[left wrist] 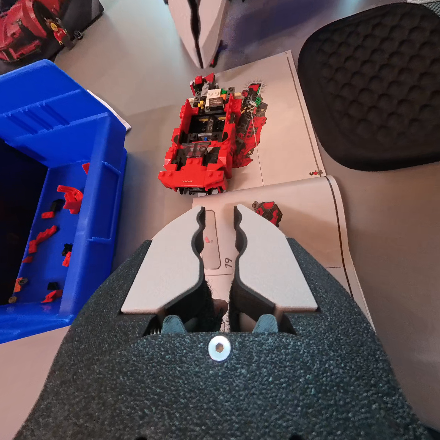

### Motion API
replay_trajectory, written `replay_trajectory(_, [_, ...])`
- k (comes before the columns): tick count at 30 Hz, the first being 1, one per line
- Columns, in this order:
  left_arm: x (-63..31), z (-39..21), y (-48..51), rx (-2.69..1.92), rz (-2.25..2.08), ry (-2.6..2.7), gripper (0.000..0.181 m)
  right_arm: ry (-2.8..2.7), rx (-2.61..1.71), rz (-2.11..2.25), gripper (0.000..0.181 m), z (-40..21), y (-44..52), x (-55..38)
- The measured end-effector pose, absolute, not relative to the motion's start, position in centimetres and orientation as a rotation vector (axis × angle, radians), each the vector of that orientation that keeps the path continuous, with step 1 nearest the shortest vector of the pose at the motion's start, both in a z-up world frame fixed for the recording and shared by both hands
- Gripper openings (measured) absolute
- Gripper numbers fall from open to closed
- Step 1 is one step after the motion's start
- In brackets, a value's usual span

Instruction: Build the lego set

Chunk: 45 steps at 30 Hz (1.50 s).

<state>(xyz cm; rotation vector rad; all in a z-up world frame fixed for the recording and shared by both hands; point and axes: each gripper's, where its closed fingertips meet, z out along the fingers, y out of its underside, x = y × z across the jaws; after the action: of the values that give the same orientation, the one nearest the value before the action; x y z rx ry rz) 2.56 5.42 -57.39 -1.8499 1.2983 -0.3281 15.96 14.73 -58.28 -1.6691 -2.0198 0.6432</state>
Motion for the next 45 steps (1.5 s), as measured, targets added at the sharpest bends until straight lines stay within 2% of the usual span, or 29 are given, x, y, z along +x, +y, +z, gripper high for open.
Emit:
replay_trajectory(35, [3.5, -59.6, 4.5, -1.886, -0.439, 1.337, 0.021, -2.353, -1.972, 0.101, 0.000, -60.2, 14.6, 14.9])
replay_trajectory(38, [3.4, -59.5, 4.5, -1.872, -0.425, 1.335, 0.021, -2.262, -1.985, 0.215, 0.000, -59.6, 14.6, 15.0])
replay_trajectory(40, [3.4, -59.4, 4.5, -1.862, -0.413, 1.336, 0.021, -2.034, -1.989, 0.402, 0.000, -57.0, 15.1, 14.8])
replay_trajectory(41, [3.4, -59.4, 4.5, -1.860, -0.409, 1.337, 0.021, -1.905, -1.970, 0.472, 0.016, -55.3, 15.5, 15.1])
replay_trajectory(45, [3.6, -59.4, 4.5, -1.853, -0.403, 1.343, 0.021, -1.473, -2.000, 0.417, 0.039, -52.0, 17.2, 19.8])
